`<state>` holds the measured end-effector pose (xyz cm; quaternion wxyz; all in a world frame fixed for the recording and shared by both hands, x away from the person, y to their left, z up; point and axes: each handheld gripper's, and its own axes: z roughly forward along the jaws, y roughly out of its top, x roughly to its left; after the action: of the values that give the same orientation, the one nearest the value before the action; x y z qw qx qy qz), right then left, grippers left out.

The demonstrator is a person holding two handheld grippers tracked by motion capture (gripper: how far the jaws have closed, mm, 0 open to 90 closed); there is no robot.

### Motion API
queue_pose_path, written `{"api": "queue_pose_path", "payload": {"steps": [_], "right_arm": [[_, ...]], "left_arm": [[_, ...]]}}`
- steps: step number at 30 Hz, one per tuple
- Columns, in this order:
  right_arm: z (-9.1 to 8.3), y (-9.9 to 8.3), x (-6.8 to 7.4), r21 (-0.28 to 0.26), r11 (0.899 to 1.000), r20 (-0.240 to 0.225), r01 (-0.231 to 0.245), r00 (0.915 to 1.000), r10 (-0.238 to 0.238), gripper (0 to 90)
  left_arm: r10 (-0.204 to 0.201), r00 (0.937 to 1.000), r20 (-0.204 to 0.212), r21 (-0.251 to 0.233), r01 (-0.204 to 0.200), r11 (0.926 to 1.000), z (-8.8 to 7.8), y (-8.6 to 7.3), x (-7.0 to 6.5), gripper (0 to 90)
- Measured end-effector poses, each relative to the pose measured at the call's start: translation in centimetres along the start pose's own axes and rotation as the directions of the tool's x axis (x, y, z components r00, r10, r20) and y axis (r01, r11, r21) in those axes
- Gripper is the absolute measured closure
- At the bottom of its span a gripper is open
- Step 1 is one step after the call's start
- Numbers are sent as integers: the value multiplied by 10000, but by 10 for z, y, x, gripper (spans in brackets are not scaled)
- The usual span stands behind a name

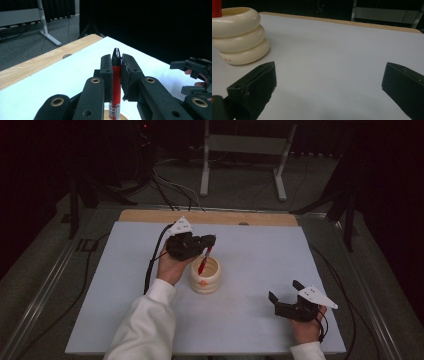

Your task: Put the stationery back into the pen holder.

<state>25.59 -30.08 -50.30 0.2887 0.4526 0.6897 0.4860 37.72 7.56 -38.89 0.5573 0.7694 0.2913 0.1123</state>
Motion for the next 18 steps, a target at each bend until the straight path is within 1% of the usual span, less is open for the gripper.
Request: {"api": "queue_pose_path", "payload": {"steps": [5, 9, 13, 18], "right_arm": [[0, 0, 0, 9, 10000, -3, 16, 10000, -16, 0], [0, 0, 0, -2, 10000, -5, 6, 10000, -6, 0], [0, 0, 0, 7, 10000, -7, 16, 10000, -16, 0], [0, 0, 0, 8, 10000, -5, 15, 10000, -15, 0]], "left_arm": [[-26, 10000, 23, 55, 26, 10000, 3, -5, -1, 810], [31, 10000, -3, 168, -31, 9999, 5, -8, -2, 810], [-19, 10000, -86, 59, 20, 10000, 6, -12, -2, 810], [-32, 9999, -105, 78, 33, 10000, 8, -15, -2, 810]]}}
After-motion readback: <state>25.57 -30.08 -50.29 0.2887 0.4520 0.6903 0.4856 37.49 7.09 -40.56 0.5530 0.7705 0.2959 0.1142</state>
